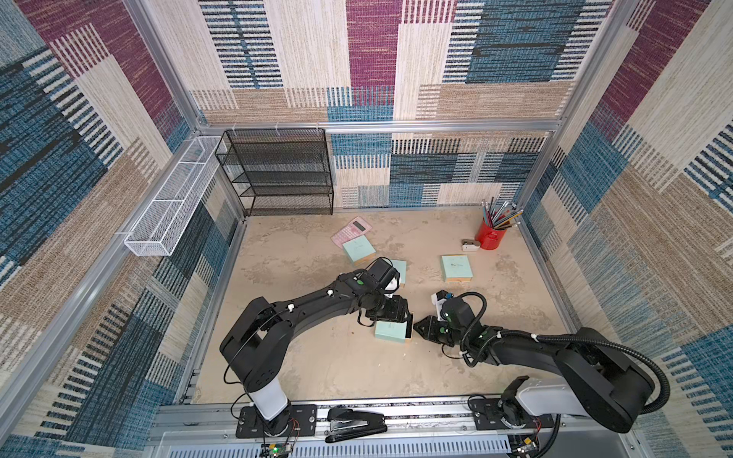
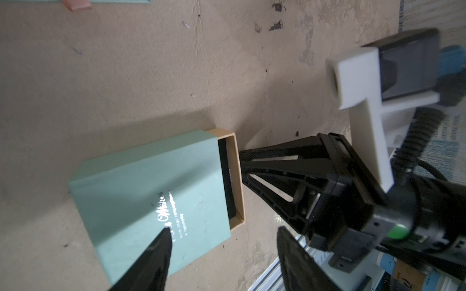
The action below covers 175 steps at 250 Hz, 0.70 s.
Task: Take out the earrings from the drawer-style jewelry box
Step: Open the drawer in the jewelry box.
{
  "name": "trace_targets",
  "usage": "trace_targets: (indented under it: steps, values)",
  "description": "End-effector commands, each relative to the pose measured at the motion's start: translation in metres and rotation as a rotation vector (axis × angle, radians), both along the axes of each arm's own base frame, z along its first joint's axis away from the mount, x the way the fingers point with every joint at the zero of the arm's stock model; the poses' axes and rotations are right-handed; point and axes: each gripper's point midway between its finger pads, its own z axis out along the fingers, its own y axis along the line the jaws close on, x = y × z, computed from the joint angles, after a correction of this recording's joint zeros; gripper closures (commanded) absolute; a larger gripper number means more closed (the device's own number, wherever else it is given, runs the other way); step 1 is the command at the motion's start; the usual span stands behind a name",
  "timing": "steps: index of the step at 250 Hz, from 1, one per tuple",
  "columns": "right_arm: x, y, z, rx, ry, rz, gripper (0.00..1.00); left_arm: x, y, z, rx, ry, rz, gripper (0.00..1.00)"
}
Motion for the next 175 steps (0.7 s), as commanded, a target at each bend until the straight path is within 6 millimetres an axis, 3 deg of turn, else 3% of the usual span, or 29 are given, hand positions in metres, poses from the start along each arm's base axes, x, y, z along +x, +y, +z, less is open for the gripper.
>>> trace_targets:
  steps: [1,49,106,137,175]
  values:
    - [0.008,0.008,0.013,0.044,-0.049,0.009,0.79,0.0,-0.003,0.002,-0.01,0.003,-0.014,0.33]
    - [0.007,0.014,0.017,0.08,-0.065,0.039,0.85,0.001,-0.003,0.002,-0.007,0.001,-0.014,0.33]
    - [0.003,0.017,0.027,0.123,-0.103,0.066,1.0,0.002,-0.003,-0.002,0.001,0.004,-0.007,0.27]
    - [0.002,0.015,0.03,0.123,-0.116,0.063,1.0,0.004,-0.003,-0.003,-0.002,0.005,0.003,0.22]
    - [0.004,0.004,0.02,0.075,-0.091,0.013,1.0,0.005,-0.003,-0.005,0.003,0.004,0.004,0.16]
